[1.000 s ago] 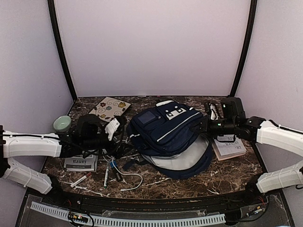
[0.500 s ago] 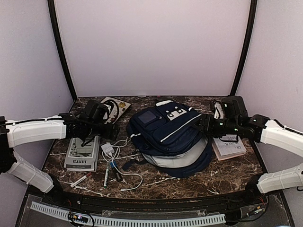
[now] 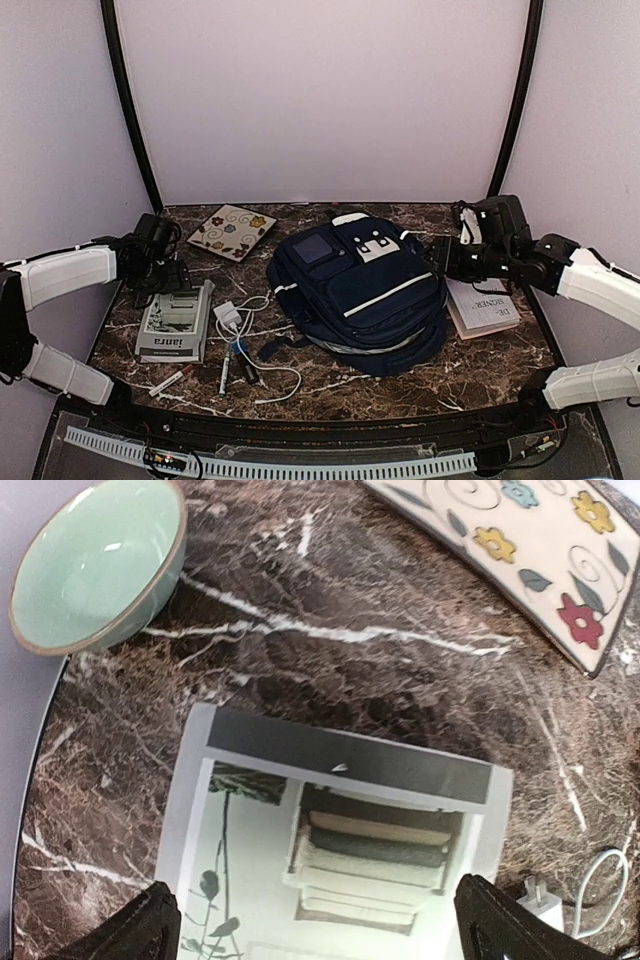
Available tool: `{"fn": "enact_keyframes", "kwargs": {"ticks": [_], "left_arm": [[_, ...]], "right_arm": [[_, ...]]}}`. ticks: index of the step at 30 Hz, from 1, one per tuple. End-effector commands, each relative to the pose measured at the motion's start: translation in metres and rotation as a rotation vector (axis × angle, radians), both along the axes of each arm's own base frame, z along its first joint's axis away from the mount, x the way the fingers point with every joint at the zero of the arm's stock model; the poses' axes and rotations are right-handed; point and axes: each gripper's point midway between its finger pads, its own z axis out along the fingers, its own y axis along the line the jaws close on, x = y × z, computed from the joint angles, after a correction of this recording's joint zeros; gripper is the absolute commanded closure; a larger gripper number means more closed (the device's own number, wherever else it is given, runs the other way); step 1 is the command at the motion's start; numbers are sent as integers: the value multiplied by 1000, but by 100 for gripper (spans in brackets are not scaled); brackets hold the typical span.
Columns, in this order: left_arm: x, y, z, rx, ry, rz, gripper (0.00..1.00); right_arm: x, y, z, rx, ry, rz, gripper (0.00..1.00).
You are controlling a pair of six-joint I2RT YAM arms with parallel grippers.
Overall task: Pack the student bag
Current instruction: Pick up the book from the corner of the board.
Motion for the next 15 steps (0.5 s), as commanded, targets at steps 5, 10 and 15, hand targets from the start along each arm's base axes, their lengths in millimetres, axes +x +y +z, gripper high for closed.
{"fn": "enact_keyframes", "kwargs": {"ticks": [5,10,15], "left_arm": [[-26,45,-12,-116,7,193,1],[-36,50,-44,-216,64,213,1],[-40,39,-56,-301,71,198,5]], "right_arm": [[5,149,58,282,-79,382,44],[-14,244,43,323,-30,533,42],[-43,319,5,290,40,623,41]]}}
